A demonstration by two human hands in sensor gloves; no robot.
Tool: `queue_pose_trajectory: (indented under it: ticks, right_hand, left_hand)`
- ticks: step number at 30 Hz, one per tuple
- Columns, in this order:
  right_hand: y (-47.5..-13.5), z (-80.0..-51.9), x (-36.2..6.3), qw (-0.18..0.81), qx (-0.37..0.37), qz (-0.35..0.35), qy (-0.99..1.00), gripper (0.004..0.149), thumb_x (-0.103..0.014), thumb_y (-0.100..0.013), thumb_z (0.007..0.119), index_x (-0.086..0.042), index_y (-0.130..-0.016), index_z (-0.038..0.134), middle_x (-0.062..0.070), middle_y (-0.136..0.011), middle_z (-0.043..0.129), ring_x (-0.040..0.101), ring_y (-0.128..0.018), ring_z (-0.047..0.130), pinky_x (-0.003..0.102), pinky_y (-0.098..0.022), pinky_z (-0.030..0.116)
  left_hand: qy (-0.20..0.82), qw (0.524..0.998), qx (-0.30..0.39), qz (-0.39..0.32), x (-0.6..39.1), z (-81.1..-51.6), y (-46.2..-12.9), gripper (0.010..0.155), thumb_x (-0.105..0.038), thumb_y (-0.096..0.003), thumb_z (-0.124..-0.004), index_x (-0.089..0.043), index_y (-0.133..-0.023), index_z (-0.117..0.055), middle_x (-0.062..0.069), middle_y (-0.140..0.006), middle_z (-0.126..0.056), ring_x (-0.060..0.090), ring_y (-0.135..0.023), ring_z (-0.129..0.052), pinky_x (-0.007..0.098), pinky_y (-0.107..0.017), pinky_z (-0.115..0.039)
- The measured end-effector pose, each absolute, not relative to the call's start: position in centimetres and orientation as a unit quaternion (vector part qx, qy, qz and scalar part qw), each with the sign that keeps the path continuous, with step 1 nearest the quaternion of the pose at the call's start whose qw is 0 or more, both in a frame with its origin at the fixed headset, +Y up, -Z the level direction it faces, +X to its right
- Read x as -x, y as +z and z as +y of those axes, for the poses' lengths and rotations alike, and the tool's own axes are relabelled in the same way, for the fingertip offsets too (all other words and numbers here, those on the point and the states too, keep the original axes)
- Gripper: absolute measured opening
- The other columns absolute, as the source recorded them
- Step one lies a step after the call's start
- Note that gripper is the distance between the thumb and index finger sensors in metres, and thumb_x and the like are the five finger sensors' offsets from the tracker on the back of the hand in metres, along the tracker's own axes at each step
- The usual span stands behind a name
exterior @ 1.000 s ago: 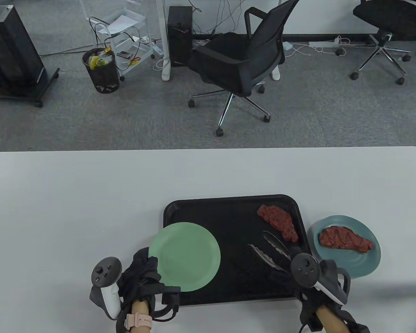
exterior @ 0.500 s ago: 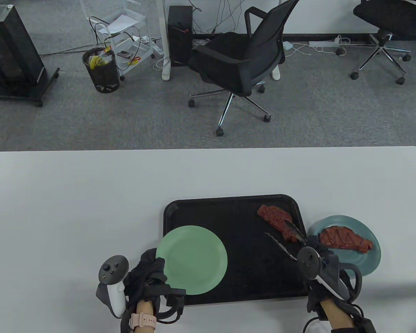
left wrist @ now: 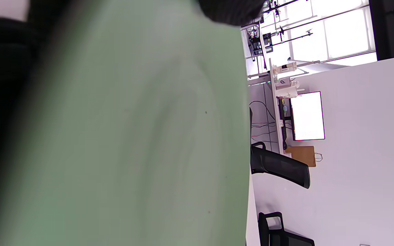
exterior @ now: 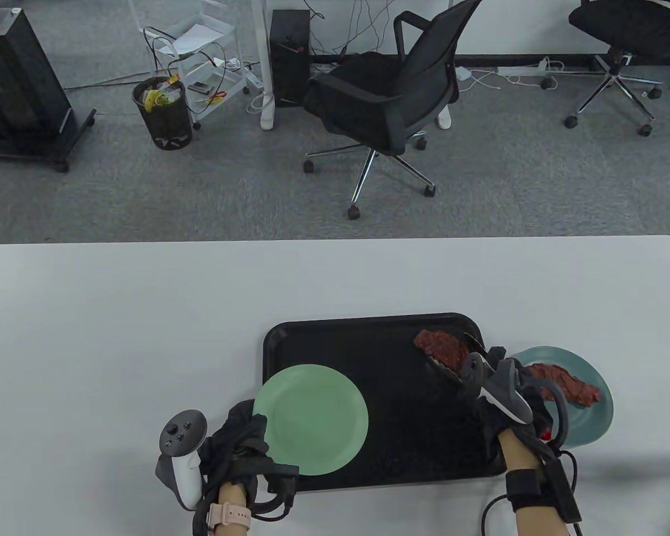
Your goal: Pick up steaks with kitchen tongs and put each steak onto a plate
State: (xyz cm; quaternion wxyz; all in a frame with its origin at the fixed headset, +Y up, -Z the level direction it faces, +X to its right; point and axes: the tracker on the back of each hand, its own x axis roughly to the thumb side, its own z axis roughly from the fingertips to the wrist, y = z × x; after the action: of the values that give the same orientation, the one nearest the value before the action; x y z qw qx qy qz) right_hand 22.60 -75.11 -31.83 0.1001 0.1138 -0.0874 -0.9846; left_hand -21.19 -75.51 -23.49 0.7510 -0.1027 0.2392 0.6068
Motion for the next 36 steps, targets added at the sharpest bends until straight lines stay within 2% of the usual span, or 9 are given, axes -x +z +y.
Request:
queue_pose_trajectory:
  ticks: [3,7,10,13,19,24,29,33,36]
  right_hand:
    - [-31.8,-75.6,-22.3,0.084,-0.115,-0.090,-0.986,0.095,-0.063,-0.033,0.074,-0.011,-0.105,0.039,0.023,-0.094,0.066,0.042,-0.065,0.081,0.052,-0.043,0.076]
    - [-31.1,-75.9,-21.5,0.114,-0.081,-0.035,-0.990,0.089,-0.060,-0.035,0.074,-0.006,-0.101,0.050,0.025,-0.084,0.077,0.041,-0.050,0.088,0.050,-0.031,0.082]
    - [-30.4,-75.6,-20.6,0.143,-0.055,-0.018,-0.988,0.088,-0.060,-0.035,0.074,-0.005,-0.100,0.052,0.025,-0.083,0.079,0.041,-0.046,0.090,0.049,-0.029,0.084]
    - [-29.4,-75.0,-19.8,0.159,-0.019,0.009,-0.987,0.088,-0.060,-0.035,0.073,-0.004,-0.100,0.052,0.024,-0.083,0.080,0.040,-0.045,0.091,0.048,-0.028,0.085]
    - [-26.8,-72.1,-17.3,0.116,0.063,0.062,-0.989,0.088,-0.060,-0.036,0.073,-0.004,-0.100,0.052,0.024,-0.083,0.080,0.040,-0.044,0.091,0.048,-0.027,0.085]
    - [-23.7,-69.9,-13.6,0.076,0.159,0.094,-0.980,0.089,-0.061,-0.036,0.073,-0.004,-0.100,0.051,0.024,-0.083,0.079,0.040,-0.044,0.091,0.048,-0.027,0.085]
    - [-22.0,-70.2,-10.2,0.059,0.232,0.084,-0.967,0.089,-0.061,-0.035,0.072,-0.004,-0.100,0.051,0.024,-0.083,0.079,0.039,-0.045,0.091,0.048,-0.028,0.085]
    - [-21.6,-70.3,-8.7,0.066,0.250,0.071,-0.964,0.090,-0.062,-0.035,0.072,-0.004,-0.101,0.050,0.024,-0.084,0.078,0.039,-0.046,0.090,0.048,-0.029,0.084]
    - [-21.5,-70.4,-8.3,0.070,0.255,0.065,-0.962,0.090,-0.062,-0.035,0.072,-0.005,-0.101,0.050,0.024,-0.085,0.078,0.039,-0.047,0.090,0.048,-0.030,0.084]
  left_hand:
    - [0.608,0.750,0.105,0.238,21.2,-75.6,-23.5,0.055,-0.024,-0.0448,-0.069,-0.011,-0.098,-0.063,0.019,-0.082,-0.081,0.038,-0.047,-0.102,0.032,-0.023,-0.094]
    - [0.606,0.752,0.106,0.236,21.2,-75.6,-23.5,0.055,-0.024,-0.0448,-0.069,-0.011,-0.098,-0.063,0.019,-0.083,-0.081,0.038,-0.047,-0.102,0.032,-0.023,-0.094]
    - [0.604,0.754,0.111,0.233,21.0,-75.7,-23.5,0.055,-0.024,-0.0449,-0.069,-0.011,-0.098,-0.063,0.019,-0.083,-0.081,0.038,-0.047,-0.102,0.032,-0.023,-0.094]
    - [0.603,0.755,0.119,0.228,20.8,-75.7,-23.5,0.055,-0.025,-0.0448,-0.069,-0.011,-0.098,-0.063,0.019,-0.083,-0.081,0.038,-0.047,-0.102,0.032,-0.023,-0.094]
    - [0.591,0.766,0.131,0.217,20.1,-75.9,-23.7,0.055,-0.024,-0.0449,-0.069,-0.011,-0.098,-0.063,0.019,-0.083,-0.081,0.038,-0.047,-0.102,0.032,-0.023,-0.094]
    - [0.584,0.772,0.145,0.206,19.5,-76.1,-23.9,0.055,-0.024,-0.0449,-0.069,-0.011,-0.098,-0.063,0.019,-0.083,-0.081,0.038,-0.047,-0.102,0.032,-0.024,-0.094]
    - [0.590,0.769,0.164,0.184,19.0,-76.2,-24.0,0.055,-0.024,-0.0451,-0.069,-0.011,-0.098,-0.063,0.019,-0.083,-0.081,0.038,-0.047,-0.102,0.032,-0.024,-0.094]
    - [0.607,0.757,0.177,0.165,18.8,-76.2,-24.1,0.055,-0.023,-0.0452,-0.068,-0.012,-0.098,-0.063,0.018,-0.083,-0.082,0.038,-0.048,-0.102,0.033,-0.024,-0.094]
    - [0.599,0.765,0.179,0.154,18.7,-75.9,-24.2,0.055,-0.023,-0.0454,-0.068,-0.013,-0.099,-0.063,0.018,-0.084,-0.081,0.038,-0.049,-0.101,0.034,-0.025,-0.093]
